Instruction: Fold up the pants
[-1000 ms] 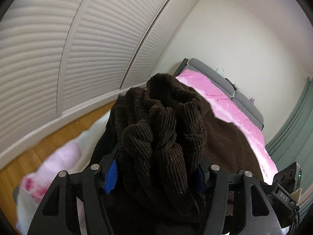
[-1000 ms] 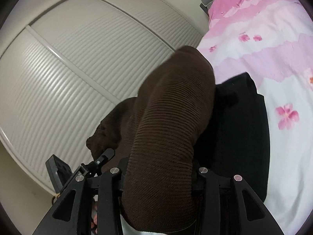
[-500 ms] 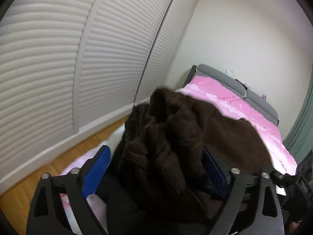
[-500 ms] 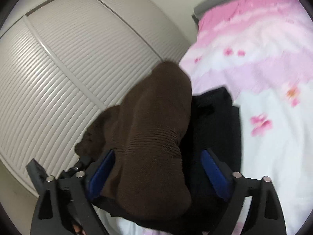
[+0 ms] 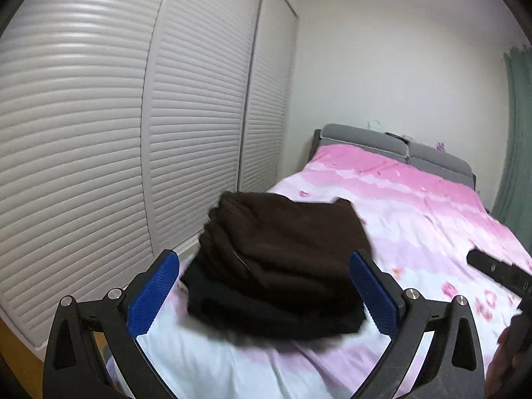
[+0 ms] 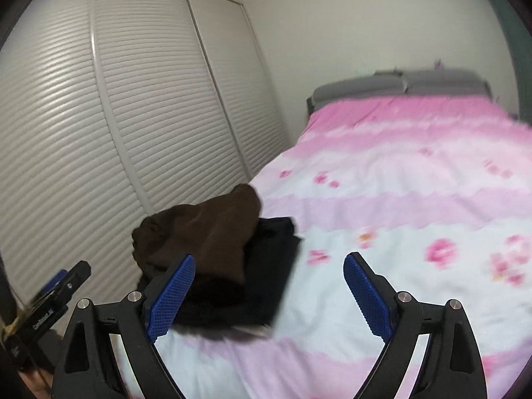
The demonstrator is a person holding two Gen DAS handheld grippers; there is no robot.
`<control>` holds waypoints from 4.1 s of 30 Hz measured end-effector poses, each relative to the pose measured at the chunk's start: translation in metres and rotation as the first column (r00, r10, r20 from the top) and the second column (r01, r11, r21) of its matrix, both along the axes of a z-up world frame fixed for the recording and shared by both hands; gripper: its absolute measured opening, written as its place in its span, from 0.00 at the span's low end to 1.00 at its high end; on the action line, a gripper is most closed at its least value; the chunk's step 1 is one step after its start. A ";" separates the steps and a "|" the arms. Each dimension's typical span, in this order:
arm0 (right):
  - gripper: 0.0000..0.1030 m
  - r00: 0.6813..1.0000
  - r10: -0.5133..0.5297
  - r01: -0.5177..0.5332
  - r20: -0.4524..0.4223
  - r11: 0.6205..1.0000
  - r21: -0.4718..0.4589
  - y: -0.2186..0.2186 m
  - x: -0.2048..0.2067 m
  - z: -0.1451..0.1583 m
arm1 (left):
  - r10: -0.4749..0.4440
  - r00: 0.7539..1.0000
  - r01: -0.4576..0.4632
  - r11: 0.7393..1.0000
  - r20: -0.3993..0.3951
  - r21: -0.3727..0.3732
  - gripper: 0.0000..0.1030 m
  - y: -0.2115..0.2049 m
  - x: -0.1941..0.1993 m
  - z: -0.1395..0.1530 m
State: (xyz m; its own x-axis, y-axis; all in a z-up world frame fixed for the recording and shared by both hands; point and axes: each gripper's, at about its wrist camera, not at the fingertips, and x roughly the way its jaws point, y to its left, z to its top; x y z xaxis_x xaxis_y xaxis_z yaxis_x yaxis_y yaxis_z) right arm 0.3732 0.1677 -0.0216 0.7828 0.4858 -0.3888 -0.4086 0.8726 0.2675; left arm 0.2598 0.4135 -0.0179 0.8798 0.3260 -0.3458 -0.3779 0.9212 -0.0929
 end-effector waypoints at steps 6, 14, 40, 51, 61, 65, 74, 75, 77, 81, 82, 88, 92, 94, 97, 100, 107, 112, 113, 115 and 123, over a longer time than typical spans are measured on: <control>0.90 0.991 -0.076 0.086 0.109 0.992 -0.091 -0.077 -0.089 0.026 | -0.065 0.996 0.065 0.998 -0.056 0.009 1.00 -0.090 -0.051 0.006; 0.93 0.954 -0.238 0.268 0.184 0.950 -0.162 -0.195 -0.191 0.044 | -0.164 0.985 0.164 0.986 -0.044 -0.008 1.00 -0.192 -0.111 0.016; 1.00 0.873 -0.467 0.488 0.142 0.839 -0.240 -0.348 -0.382 0.009 | -0.309 0.936 0.329 0.938 -0.171 0.110 1.00 -0.348 -0.244 -0.011; 1.00 0.857 -0.483 0.515 0.181 0.826 -0.231 -0.346 -0.397 0.014 | -0.314 0.933 0.337 0.934 -0.177 0.120 1.00 -0.353 -0.254 -0.010; 1.00 0.849 -0.508 0.529 0.148 0.820 -0.219 -0.356 -0.394 0.013 | -0.314 0.931 0.338 0.934 -0.186 0.114 1.00 -0.354 -0.255 -0.012; 1.00 0.849 -0.509 0.528 0.141 0.820 -0.220 -0.357 -0.393 0.012 | -0.315 0.930 0.339 0.934 -0.189 0.111 1.00 -0.354 -0.255 -0.012; 1.00 0.852 -0.507 0.524 0.133 0.823 -0.219 -0.357 -0.392 0.011 | -0.317 0.929 0.341 0.934 -0.191 0.111 1.00 -0.354 -0.255 -0.012; 1.00 0.851 -0.508 0.525 0.134 0.822 -0.219 -0.357 -0.392 0.011 | -0.317 0.929 0.342 0.933 -0.191 0.111 1.00 -0.354 -0.255 -0.013; 1.00 0.851 -0.507 0.525 0.134 0.822 -0.220 -0.357 -0.392 0.011 | -0.317 0.929 0.341 0.933 -0.192 0.110 1.00 -0.354 -0.255 -0.013; 1.00 0.851 -0.507 0.525 0.133 0.823 -0.218 -0.357 -0.392 0.011 | -0.318 0.929 0.342 0.934 -0.192 0.108 1.00 -0.355 -0.255 -0.014; 1.00 0.852 -0.507 0.524 0.133 0.823 -0.218 -0.357 -0.392 0.011 | -0.318 0.929 0.342 0.934 -0.191 0.108 1.00 -0.355 -0.255 -0.013; 1.00 0.858 -0.497 0.514 0.131 0.828 -0.222 -0.354 -0.392 0.010 | -0.322 0.927 0.345 0.933 -0.192 0.105 1.00 -0.356 -0.256 -0.015; 1.00 0.860 -0.494 0.510 0.126 0.831 -0.223 -0.353 -0.391 0.009 | -0.327 0.925 0.351 0.930 -0.194 0.106 1.00 -0.358 -0.256 -0.015; 1.00 0.860 -0.494 0.509 0.124 0.831 -0.224 -0.353 -0.390 0.008 | -0.327 0.924 0.351 0.931 -0.197 0.104 1.00 -0.358 -0.256 -0.016; 1.00 0.859 -0.495 0.511 0.127 0.830 -0.223 -0.353 -0.390 0.009 | -0.326 0.925 0.350 0.931 -0.197 0.103 1.00 -0.358 -0.256 -0.015; 1.00 0.859 -0.495 0.512 0.130 0.829 -0.224 -0.353 -0.388 0.008 | -0.327 0.925 0.351 0.930 -0.193 0.105 1.00 -0.358 -0.256 -0.014; 1.00 0.859 -0.494 0.511 0.131 0.830 -0.224 -0.354 -0.388 0.008 | -0.327 0.925 0.351 0.931 -0.193 0.105 1.00 -0.359 -0.257 -0.014; 1.00 0.860 -0.494 0.511 0.130 0.830 -0.224 -0.354 -0.388 0.008 | -0.326 0.926 0.349 0.931 -0.192 0.104 1.00 -0.359 -0.257 -0.014; 1.00 0.860 -0.494 0.511 0.130 0.830 -0.223 -0.354 -0.388 0.008 | -0.326 0.925 0.350 0.931 -0.193 0.104 1.00 -0.359 -0.257 -0.014; 1.00 0.860 -0.494 0.511 0.131 0.830 -0.223 -0.354 -0.388 0.008 | -0.328 0.924 0.352 0.930 -0.195 0.106 1.00 -0.359 -0.256 -0.015; 1.00 0.859 -0.495 0.512 0.131 0.830 -0.222 -0.353 -0.389 0.008 | -0.323 0.926 0.348 0.932 -0.196 0.105 1.00 -0.359 -0.257 -0.013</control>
State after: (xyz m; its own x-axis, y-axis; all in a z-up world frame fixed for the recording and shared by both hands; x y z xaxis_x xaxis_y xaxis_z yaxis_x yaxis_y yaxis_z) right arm -0.0155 -0.1855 -0.0135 0.9205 -0.0849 -0.3814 0.0964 0.9953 0.0113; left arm 0.0032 0.0542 -0.0312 0.8763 0.0766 -0.4755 -0.0434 0.9958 0.0805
